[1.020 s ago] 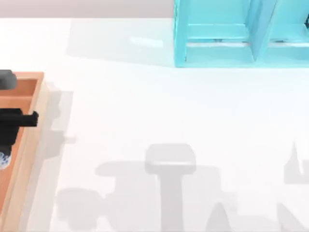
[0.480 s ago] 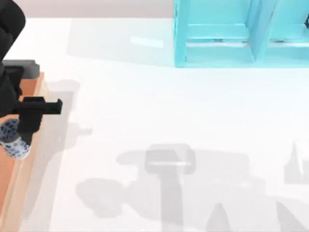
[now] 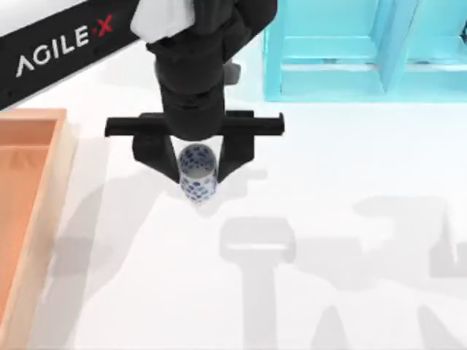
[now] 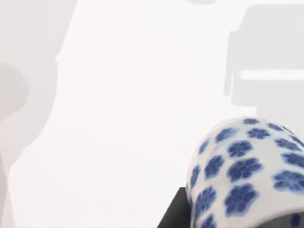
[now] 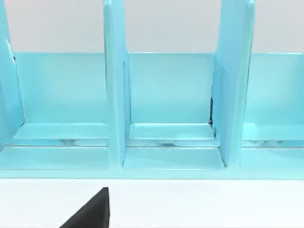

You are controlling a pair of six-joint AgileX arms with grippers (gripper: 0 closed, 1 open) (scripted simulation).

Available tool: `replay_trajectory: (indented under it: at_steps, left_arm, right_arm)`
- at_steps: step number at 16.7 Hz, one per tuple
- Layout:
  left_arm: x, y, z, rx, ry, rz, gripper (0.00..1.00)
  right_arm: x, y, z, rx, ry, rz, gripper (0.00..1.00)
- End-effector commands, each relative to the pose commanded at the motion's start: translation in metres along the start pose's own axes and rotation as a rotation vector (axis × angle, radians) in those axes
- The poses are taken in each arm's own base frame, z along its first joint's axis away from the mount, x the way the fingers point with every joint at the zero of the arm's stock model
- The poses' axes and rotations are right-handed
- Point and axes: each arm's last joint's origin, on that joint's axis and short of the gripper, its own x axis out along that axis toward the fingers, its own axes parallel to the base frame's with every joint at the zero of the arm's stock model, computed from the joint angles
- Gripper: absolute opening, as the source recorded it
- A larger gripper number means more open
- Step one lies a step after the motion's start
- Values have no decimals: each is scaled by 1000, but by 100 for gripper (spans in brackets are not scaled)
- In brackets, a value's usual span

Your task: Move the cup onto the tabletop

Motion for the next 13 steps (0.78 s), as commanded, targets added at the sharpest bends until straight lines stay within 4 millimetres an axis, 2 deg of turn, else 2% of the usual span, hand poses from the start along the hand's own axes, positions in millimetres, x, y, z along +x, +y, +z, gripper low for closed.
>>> replay_trajectory:
  at_steps: [2,4,10,13]
  left_arm:
    - [4,-37,-8,0,-8,-2,0]
    - [8,-57,-14,-1,-11,0,0]
    - [9,-59,-14,-2,-12,-2,0]
    - [27,-60,-13,0,-13,-1,0]
  right_arm:
    - [0,0,0,0,0,0,100]
    - [0,0,0,0,0,0,100]
    - [0,0,0,0,0,0,100]
    - [0,0,0,0,0,0,100]
